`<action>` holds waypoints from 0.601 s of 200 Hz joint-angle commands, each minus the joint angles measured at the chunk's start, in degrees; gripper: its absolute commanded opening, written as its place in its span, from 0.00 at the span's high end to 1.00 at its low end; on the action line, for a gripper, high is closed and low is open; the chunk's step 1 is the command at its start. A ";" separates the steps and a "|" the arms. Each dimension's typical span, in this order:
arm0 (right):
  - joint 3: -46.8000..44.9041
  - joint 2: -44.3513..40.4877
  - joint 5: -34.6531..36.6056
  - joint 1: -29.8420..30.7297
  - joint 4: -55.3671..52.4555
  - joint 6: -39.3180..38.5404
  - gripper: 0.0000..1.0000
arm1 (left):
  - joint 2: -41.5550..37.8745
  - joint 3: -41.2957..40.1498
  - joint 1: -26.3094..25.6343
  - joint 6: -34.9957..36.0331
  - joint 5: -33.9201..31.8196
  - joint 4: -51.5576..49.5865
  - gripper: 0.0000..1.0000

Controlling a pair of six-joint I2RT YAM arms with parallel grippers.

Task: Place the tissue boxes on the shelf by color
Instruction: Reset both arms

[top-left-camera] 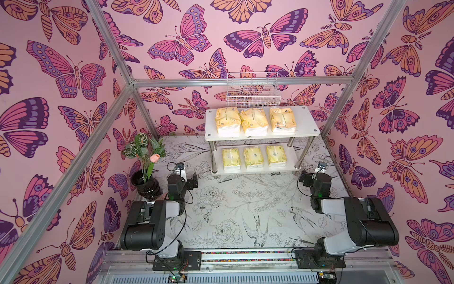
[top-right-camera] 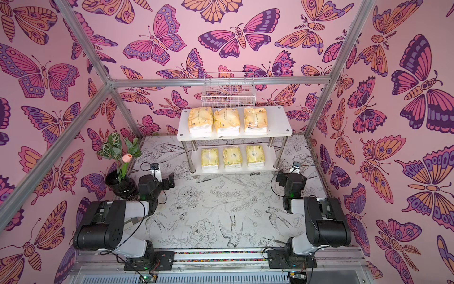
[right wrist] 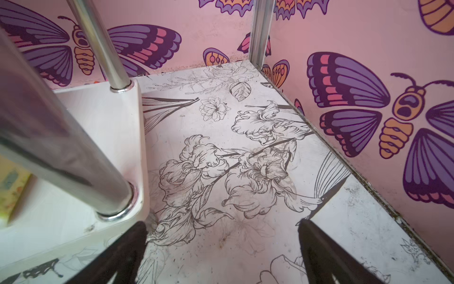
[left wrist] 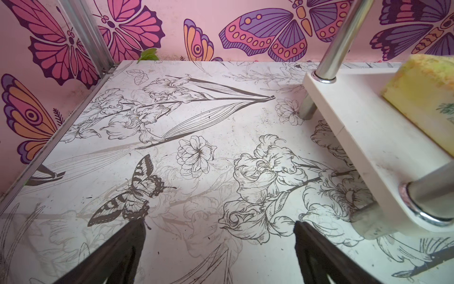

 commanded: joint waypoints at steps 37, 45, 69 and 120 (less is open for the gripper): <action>0.32 -0.96 -1.04 -0.11 -0.76 0.59 0.01 | 1.20 0.22 -0.66 -0.57 -1.83 1.19 0.00; 0.32 -1.07 -1.08 -0.10 -0.83 0.63 0.01 | 1.22 0.23 -0.64 -0.56 -1.89 1.23 0.00; 0.32 -0.98 -1.06 -0.09 -0.83 0.58 0.01 | 1.15 0.18 -0.66 -0.50 -1.90 1.15 0.00; 0.41 -0.96 -1.02 -0.07 -0.93 0.63 0.01 | 1.09 0.12 -0.68 -0.53 -1.93 1.40 0.00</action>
